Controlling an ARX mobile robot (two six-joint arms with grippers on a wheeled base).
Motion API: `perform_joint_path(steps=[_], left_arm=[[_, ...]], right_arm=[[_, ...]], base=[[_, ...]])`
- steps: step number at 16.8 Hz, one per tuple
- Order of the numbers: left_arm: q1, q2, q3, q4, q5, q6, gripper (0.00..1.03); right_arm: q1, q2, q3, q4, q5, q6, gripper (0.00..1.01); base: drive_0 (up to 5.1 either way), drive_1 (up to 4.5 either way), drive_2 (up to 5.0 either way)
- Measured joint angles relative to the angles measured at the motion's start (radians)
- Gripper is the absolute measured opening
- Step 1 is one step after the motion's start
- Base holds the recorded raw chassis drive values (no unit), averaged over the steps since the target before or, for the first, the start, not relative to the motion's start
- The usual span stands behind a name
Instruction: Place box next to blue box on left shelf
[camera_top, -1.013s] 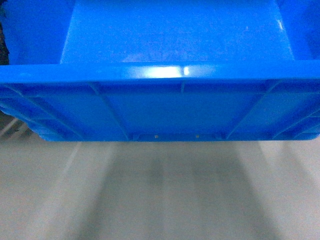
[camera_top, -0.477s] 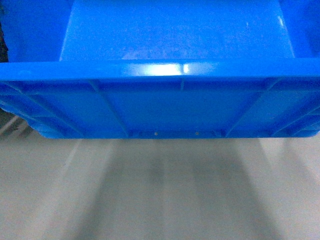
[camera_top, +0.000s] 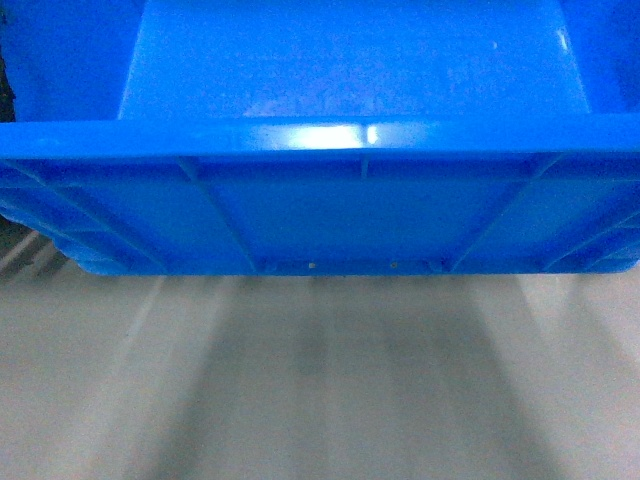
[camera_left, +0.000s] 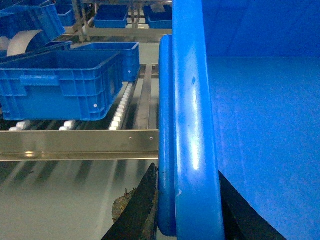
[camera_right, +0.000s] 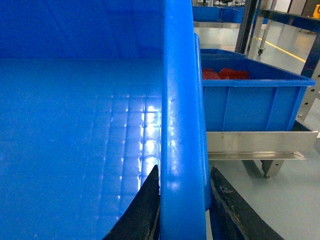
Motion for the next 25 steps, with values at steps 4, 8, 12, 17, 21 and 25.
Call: perform_joint_path(steps=[4,8,12,17,21,25], left_arm=[[0.000,0.000,0.000,-0.001,0.000,0.000,0.20],[0.000,0.000,0.000,0.000,0.000,0.000,0.20],[0.000,0.000,0.000,0.000,0.000,0.000,0.20],[0.000,0.000,0.000,-0.002,0.000,0.000,0.20],[0.000,0.000,0.000,0.000,0.000,0.000,0.20],[0.000,0.000,0.000,-0.001,0.000,-0.001,0.20]], right_arm=[[0.000,0.000,0.000,0.001,0.000,0.000,0.21],[0.000,0.000,0.000,-0.002,0.001,0.000,0.21],[0.000,0.000,0.000,0.000,0.001,0.000,0.21],[0.000,0.000,0.000,-0.003,0.000,0.000,0.21],[0.000,0.000,0.000,0.000,0.000,0.000,0.21],[0.000,0.000,0.000,0.000,0.000,-0.001,0.21]], base=[[0.0,3.23,-3.3],[0.1,4.42,-4.2],[0.1,4.41,-4.3],[0.1,4.39,-4.3],[0.1,4.39,-4.3],[0.1,4.46,-4.2]])
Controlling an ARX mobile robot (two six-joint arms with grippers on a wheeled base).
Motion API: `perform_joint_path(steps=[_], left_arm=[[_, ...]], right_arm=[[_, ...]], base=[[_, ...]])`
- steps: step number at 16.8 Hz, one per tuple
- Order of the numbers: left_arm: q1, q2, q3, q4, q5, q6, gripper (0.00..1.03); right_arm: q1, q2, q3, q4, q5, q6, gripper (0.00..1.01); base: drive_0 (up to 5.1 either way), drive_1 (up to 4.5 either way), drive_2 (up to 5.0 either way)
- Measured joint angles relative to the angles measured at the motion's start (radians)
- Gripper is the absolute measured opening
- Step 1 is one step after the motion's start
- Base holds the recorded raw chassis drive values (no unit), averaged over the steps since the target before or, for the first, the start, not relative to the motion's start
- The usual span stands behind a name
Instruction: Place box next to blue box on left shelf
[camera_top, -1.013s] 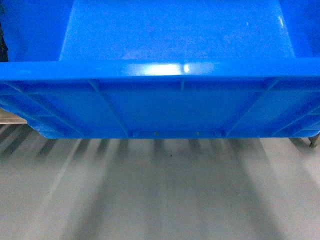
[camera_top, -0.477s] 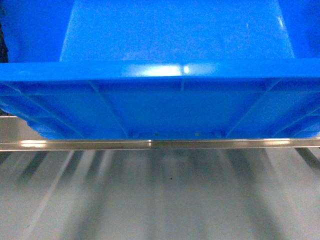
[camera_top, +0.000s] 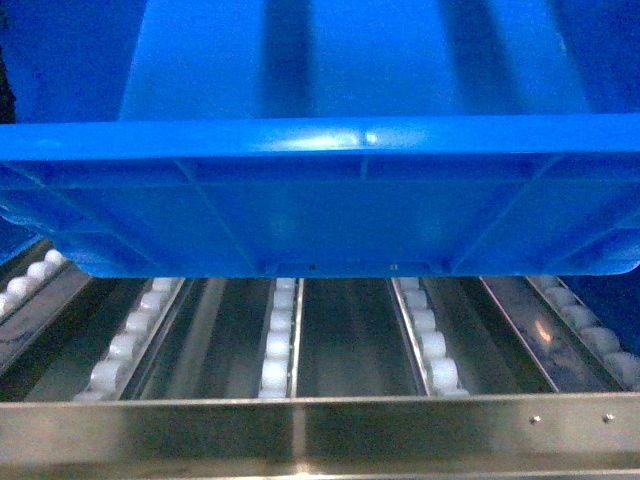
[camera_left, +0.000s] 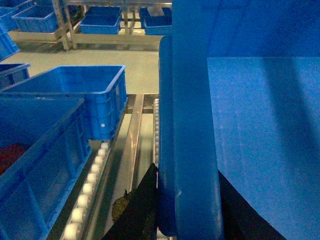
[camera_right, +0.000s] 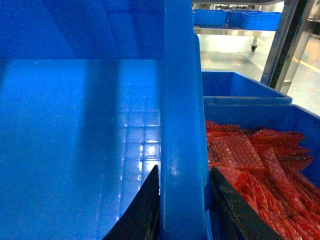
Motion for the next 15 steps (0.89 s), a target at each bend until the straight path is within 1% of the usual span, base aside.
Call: perform_joint_path(steps=[2,15], left_arm=[[0.000,0.000,0.000,0.001,0.000,0.001,0.20],[0.000,0.002,0.000,0.000,0.000,0.000,0.20]], right_arm=[[0.000,0.000,0.000,-0.001,0.002,0.000,0.21],[0.000,0.002,0.000,-0.001,0.000,0.000,0.21]], base=[[0.2,4.52,-4.1],[0.0,0.00,0.0]])
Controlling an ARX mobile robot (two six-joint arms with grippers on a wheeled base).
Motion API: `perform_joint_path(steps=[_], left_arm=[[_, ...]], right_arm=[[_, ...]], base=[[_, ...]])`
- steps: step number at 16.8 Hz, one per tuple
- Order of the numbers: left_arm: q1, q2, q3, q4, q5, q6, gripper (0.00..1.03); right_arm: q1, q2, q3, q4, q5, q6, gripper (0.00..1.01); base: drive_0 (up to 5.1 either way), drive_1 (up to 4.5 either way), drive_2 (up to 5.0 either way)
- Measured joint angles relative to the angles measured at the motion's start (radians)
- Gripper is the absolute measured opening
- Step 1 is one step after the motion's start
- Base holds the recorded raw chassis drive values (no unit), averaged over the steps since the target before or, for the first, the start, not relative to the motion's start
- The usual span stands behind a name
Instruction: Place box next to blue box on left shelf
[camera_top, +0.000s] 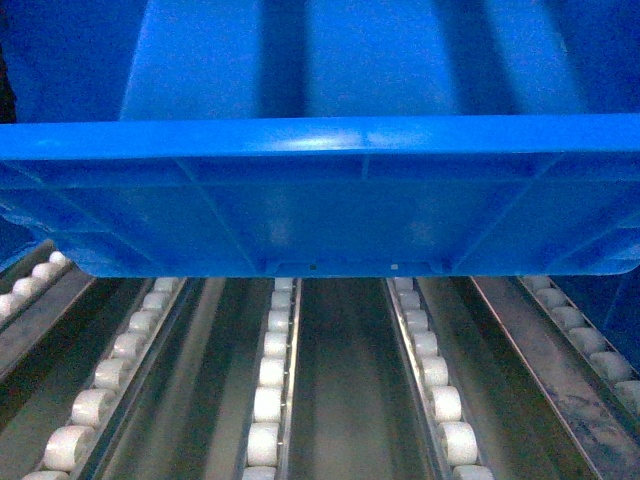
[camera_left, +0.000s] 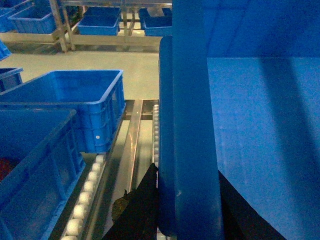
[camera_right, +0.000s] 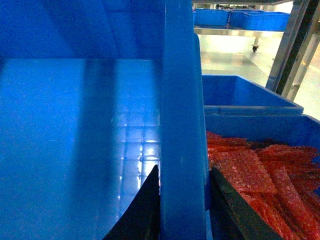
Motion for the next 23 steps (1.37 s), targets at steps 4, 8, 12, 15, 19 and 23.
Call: perform_joint_path(steps=[4,8,12,15,19,23], left_arm=[[0.000,0.000,0.000,0.000,0.000,0.000,0.20],[0.000,0.000,0.000,0.000,0.000,0.000,0.20],[0.000,0.000,0.000,0.000,0.000,0.000,0.20],[0.000,0.000,0.000,0.000,0.000,0.000,0.20],[0.000,0.000,0.000,0.000,0.000,0.000,0.20],[0.000,0.000,0.000,0.000,0.000,0.000,0.20]], right_arm=[[0.000,0.000,0.000,0.000,0.000,0.000,0.21],[0.000,0.000,0.000,0.000,0.000,0.000,0.21],[0.000,0.000,0.000,0.000,0.000,0.000,0.21],[0.000,0.000,0.000,0.000,0.000,0.000,0.21],[0.000,0.000,0.000,0.000,0.000,0.000,0.21],[0.000,0.000,0.000,0.000,0.000,0.000,0.21]], base=[[0.0,0.00,0.0],[0.0,0.00,0.0],[0.0,0.00,0.0],[0.0,0.00,0.0],[0.0,0.00,0.0],[0.0,0.00,0.0]])
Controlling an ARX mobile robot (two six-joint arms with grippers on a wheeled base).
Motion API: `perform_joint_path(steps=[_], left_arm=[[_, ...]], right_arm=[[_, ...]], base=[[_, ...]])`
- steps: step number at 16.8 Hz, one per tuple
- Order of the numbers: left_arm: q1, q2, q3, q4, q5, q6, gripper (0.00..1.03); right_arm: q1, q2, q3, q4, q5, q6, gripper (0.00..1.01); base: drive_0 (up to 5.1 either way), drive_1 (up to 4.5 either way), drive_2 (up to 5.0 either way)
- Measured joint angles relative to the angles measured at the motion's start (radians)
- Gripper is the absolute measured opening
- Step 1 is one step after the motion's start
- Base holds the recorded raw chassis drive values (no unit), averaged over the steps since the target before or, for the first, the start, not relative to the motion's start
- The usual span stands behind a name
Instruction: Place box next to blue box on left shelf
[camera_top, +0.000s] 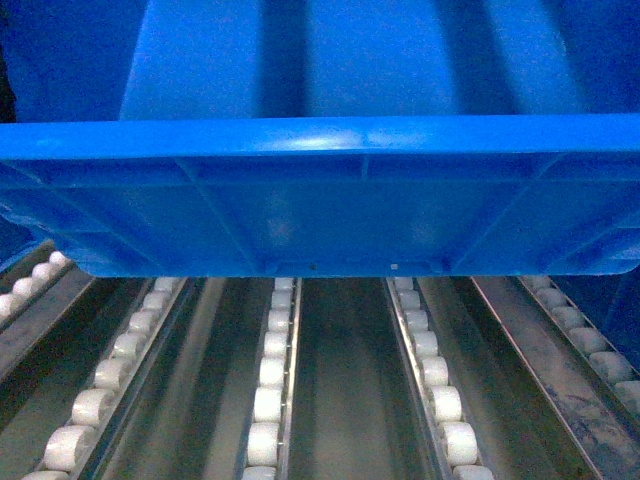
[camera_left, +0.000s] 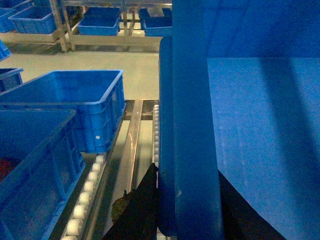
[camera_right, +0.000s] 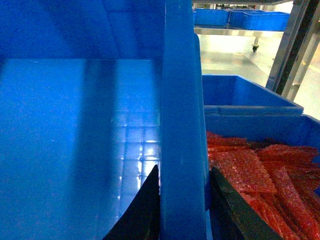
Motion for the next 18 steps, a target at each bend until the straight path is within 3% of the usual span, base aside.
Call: perform_joint_path(steps=[5,6,7,8,9,11,16,18], left_arm=[[0.000,0.000,0.000,-0.003,-0.005,0.001,0.20],[-0.023,-0.001,0.019,-0.067,-0.055,0.004,0.20],[-0.047,-0.002,0.050,-0.144,-0.184,0.018,0.20],[-0.047,0.000,0.050,-0.187,-0.309,0.076,0.20],[0.011,-0.003,0.050,-0.203,-0.317,0.108,0.20],[0.034,-0.005,0.042,-0.262,-0.308,0.106,0.20],[0.048,0.095,0.001,-0.254,-0.287,0.073,0.20],[0.047,0.122,0.010,-0.302,-0.290,0.059,0.20]], right_arm=[[0.000,0.000,0.000,0.000,0.000,0.000,0.21],[0.000,0.000,0.000,0.000,-0.005,-0.002,0.21],[0.011,-0.008,0.036,-0.132,0.029,-0.011,0.21],[0.047,-0.005,0.063,-0.324,0.048,0.021,0.21],[0.090,0.011,0.069,-0.346,0.016,0.062,0.21],[0.110,0.055,0.069,-0.354,0.000,0.087,0.21],[0.111,0.158,0.064,-0.332,-0.009,0.094,0.21],[0.105,0.183,0.065,-0.329,-0.020,0.093,0.21]], base=[[0.0,0.00,0.0],[0.0,0.00,0.0],[0.0,0.00,0.0],[0.0,0.00,0.0],[0.0,0.00,0.0],[0.0,0.00,0.0],[0.0,0.00,0.0],[0.0,0.00,0.0]])
